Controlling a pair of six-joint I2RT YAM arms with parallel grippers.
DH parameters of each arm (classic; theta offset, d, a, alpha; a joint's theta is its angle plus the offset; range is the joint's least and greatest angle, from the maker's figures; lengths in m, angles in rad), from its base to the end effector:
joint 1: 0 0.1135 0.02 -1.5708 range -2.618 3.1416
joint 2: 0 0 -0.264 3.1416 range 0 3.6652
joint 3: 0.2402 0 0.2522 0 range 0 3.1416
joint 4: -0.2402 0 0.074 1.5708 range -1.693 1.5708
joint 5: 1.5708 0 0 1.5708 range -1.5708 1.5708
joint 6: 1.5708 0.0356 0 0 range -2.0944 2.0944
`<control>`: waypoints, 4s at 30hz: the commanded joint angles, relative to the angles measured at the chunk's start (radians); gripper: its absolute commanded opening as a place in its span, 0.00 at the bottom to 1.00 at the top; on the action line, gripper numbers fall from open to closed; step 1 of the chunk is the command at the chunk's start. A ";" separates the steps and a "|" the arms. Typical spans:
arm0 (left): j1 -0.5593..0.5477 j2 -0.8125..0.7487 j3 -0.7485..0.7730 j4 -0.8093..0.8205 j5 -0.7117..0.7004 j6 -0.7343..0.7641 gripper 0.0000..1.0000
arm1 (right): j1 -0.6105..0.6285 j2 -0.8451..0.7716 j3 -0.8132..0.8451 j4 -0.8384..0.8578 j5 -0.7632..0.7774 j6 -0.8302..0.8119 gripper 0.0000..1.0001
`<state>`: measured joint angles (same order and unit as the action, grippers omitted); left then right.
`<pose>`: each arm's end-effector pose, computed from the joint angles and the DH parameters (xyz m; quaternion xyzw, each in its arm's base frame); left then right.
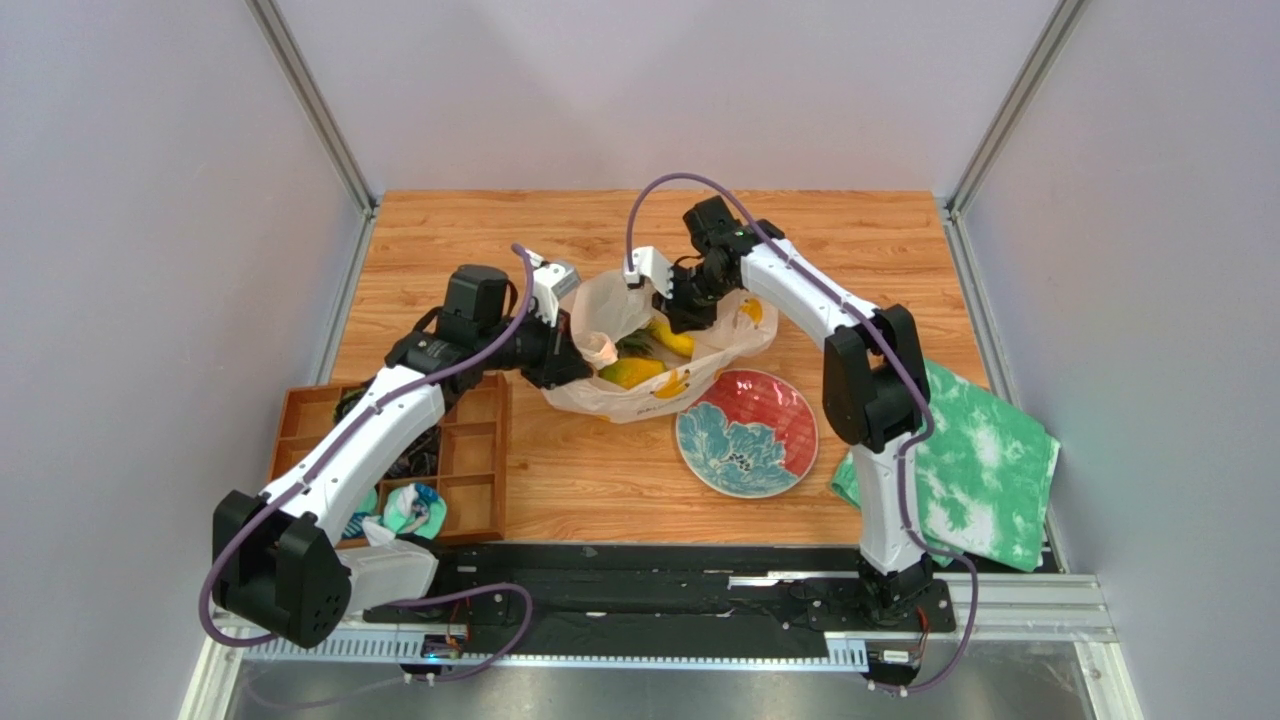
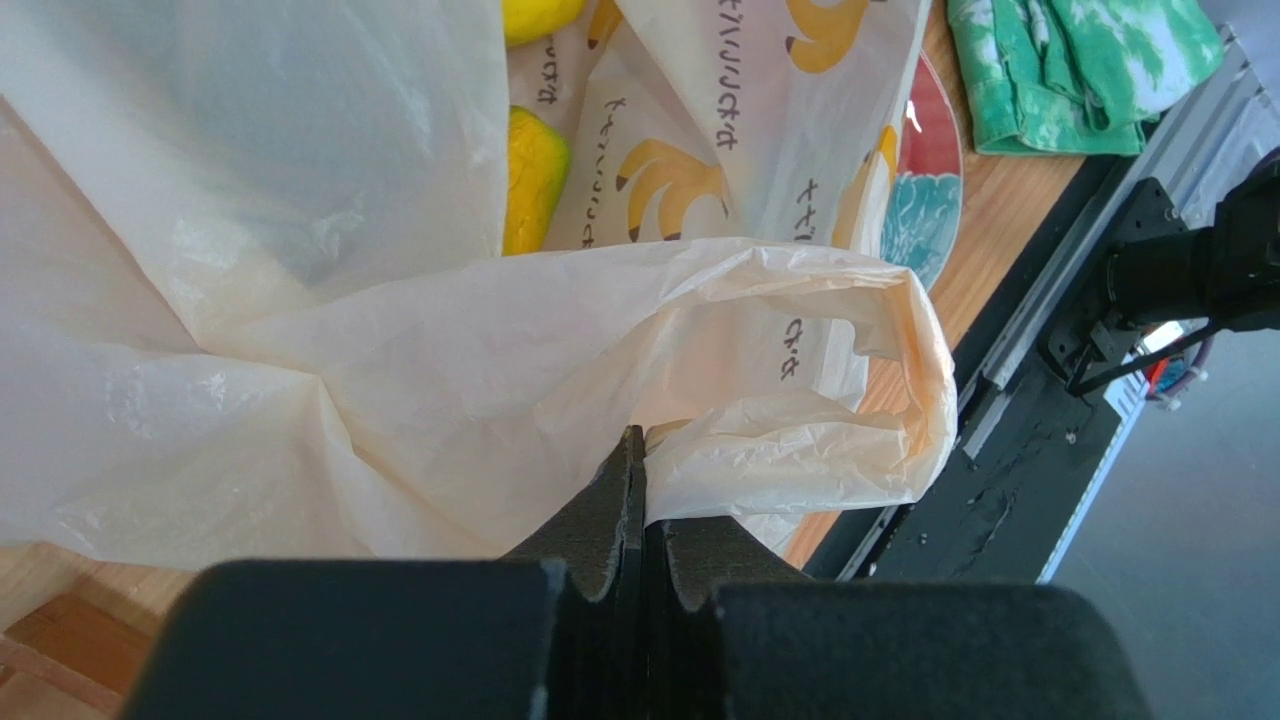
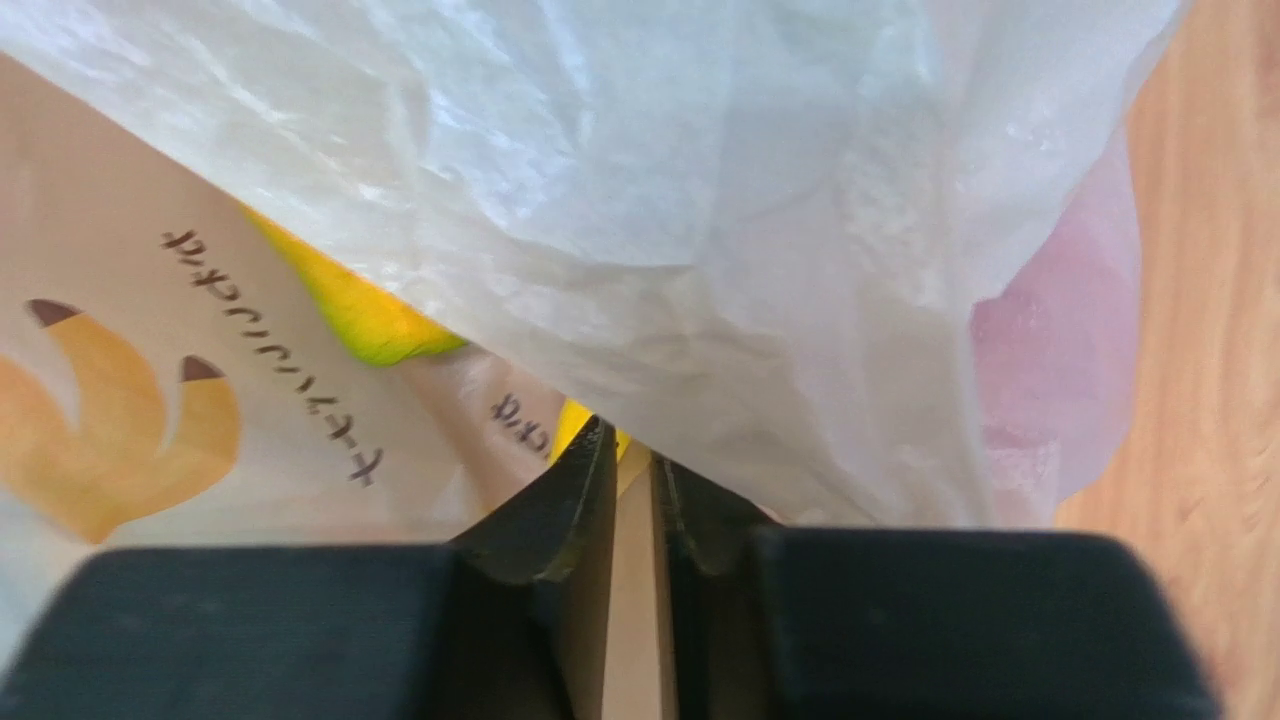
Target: Take the fake fruits out of the plastic bag
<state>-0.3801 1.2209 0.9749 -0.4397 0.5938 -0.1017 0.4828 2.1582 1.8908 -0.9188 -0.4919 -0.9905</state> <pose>0.2357 -0.1156 0.2945 0.2440 0.8384 -0.3544 0.3346 0.3978 0.2275 0.2287 -0.6740 0.6739 0.1848 0.2394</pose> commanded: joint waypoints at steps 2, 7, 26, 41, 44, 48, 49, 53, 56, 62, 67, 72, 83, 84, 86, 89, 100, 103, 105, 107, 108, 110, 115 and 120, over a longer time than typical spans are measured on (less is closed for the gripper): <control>-0.005 -0.070 0.002 0.075 0.000 0.031 0.01 | -0.004 -0.235 -0.192 0.090 0.019 0.113 0.11; -0.005 -0.138 -0.041 0.099 -0.003 0.046 0.01 | 0.003 -0.423 -0.380 0.124 0.022 0.199 0.06; -0.022 -0.348 -0.225 -0.108 -0.039 0.028 0.00 | 0.160 -0.689 -0.645 0.286 0.130 0.403 0.53; 0.007 -0.376 -0.283 -0.096 -0.017 -0.027 0.00 | 0.229 -0.258 -0.274 0.169 0.141 0.464 0.35; 0.007 -0.388 -0.304 -0.088 -0.006 -0.041 0.00 | 0.235 -0.228 -0.268 0.159 0.116 0.484 0.56; 0.009 -0.383 -0.315 -0.077 -0.032 -0.049 0.00 | 0.263 -0.216 -0.289 0.189 0.136 0.478 0.82; 0.009 -0.392 -0.326 -0.070 -0.026 -0.047 0.00 | 0.267 -0.213 -0.294 0.205 0.138 0.477 0.82; 0.009 -0.388 -0.326 -0.065 -0.016 -0.043 0.00 | 0.277 -0.155 -0.282 0.206 0.160 0.489 0.82; 0.009 -0.379 -0.331 -0.059 0.004 -0.041 0.00 | 0.281 -0.107 -0.263 0.198 0.191 0.512 0.82; 0.009 -0.376 -0.331 -0.054 0.008 -0.038 0.00 | 0.281 -0.080 -0.282 0.253 0.220 0.523 0.79; 0.009 -0.377 -0.321 -0.050 0.000 -0.026 0.00 | 0.286 -0.168 -0.334 0.290 0.233 0.500 0.40; 0.009 -0.362 -0.295 0.011 -0.006 -0.015 0.00 | 0.284 -0.358 -0.361 0.209 0.110 0.416 0.27; 0.009 -0.301 -0.226 0.154 0.001 -0.038 0.00 | 0.284 -0.599 -0.355 0.083 0.022 0.412 0.27; 0.009 -0.296 -0.211 0.153 0.000 -0.041 0.00 | 0.284 -0.621 -0.360 0.048 0.029 0.395 0.27; 0.009 -0.282 -0.197 0.156 -0.011 -0.053 0.00 | 0.284 -0.702 -0.377 -0.030 0.056 0.345 0.27; 0.009 -0.271 -0.180 0.177 -0.022 -0.061 0.00 | 0.284 -0.840 -0.449 -0.151 0.096 0.249 0.27; 0.009 -0.267 -0.174 0.213 -0.043 -0.092 0.00 | 0.173 -1.125 -0.901 -0.209 0.233 0.093 0.25; 0.010 -0.259 -0.173 0.196 -0.045 -0.079 0.00 | 0.042 -0.984 -0.897 -0.100 0.179 0.171 0.25; 0.018 -0.251 -0.166 0.190 -0.045 -0.067 0.00 | -0.019 -0.881 -0.868 -0.048 0.165 0.193 0.25; 0.024 -0.239 -0.160 0.191 -0.038 -0.067 0.00 | -0.048 -0.822 -0.854 0.047 0.168 0.208 0.27; 0.030 -0.236 -0.160 0.191 -0.034 -0.067 0.00 | -0.053 -0.793 -0.842 0.072 0.185 0.210 0.27; 0.032 -0.228 -0.159 0.191 -0.023 -0.064 0.00 | -0.068 -0.694 -0.828 0.127 0.208 0.225 0.29; 0.033 -0.216 -0.163 0.177 -0.018 -0.056 0.00 | -0.110 -0.588 -0.820 0.257 0.228 0.277 0.39; 0.035 -0.209 -0.170 0.174 0.004 -0.056 0.00 | -0.110 -0.612 -0.811 0.241 0.222 0.288 0.71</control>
<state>-0.3508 1.0069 0.7765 -0.2714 0.5594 -0.1726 0.3733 1.5841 1.0367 -0.7208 -0.2619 -0.7322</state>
